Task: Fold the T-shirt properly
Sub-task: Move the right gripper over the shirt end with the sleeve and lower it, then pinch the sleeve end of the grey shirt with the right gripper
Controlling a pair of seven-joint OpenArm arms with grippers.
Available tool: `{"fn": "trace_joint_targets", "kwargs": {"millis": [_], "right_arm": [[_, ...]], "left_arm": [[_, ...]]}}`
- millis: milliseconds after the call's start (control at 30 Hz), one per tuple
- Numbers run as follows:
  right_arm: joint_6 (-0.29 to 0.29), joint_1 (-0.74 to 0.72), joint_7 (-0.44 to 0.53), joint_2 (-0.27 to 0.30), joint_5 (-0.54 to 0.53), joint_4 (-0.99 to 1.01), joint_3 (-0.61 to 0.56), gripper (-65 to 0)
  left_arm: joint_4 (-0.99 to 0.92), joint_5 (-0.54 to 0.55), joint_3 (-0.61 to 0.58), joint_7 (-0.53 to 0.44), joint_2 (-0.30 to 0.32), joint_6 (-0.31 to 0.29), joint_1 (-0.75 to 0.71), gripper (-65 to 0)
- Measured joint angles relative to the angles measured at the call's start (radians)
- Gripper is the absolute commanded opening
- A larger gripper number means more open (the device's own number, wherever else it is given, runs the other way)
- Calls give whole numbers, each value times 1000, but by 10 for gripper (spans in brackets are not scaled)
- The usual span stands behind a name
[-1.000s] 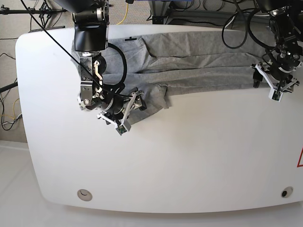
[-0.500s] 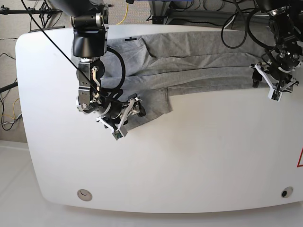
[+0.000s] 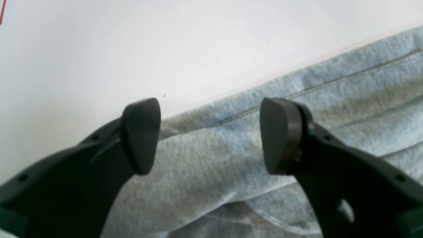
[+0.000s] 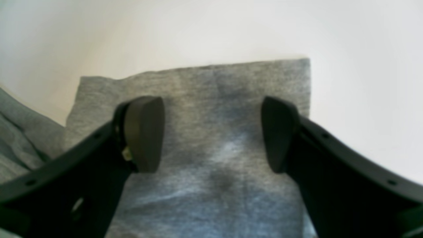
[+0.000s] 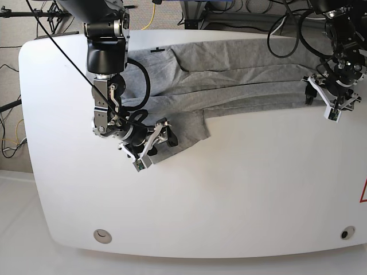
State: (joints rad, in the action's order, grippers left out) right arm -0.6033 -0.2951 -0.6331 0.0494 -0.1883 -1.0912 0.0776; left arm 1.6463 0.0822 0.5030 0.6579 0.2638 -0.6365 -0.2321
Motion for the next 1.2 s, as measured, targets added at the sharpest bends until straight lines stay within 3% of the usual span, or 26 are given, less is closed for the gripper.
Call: {"fn": "trace_joint_targets", "kwargs": {"millis": [167,300,500,567,1033,1200], "right_arm": [[4,12,-40,-3,0,-28,-8,-275],[4,22,-52,-3,0,-42,-7,-390],[0,24,-78,-2,-11,-40,-7,-616],[0,25,-81,-3,-16,-40,-7,-650],[-2,34,-76,-7,-26,-46,-21,-650],[-4,39,-11,-5,-30,-23,-28,-546]], "left_arm": [[0,0,1,1,1,0,-3,-216],[0,-1,1,0,1,0,-4,-215],[0,0,1,1,0,0,-4,-213],[0,0,1,5,1,1,-3,-213],[0,-3,5,5,0,1,-3,-213],[0,-3,5,5,-3,0,-3,-211]]}}
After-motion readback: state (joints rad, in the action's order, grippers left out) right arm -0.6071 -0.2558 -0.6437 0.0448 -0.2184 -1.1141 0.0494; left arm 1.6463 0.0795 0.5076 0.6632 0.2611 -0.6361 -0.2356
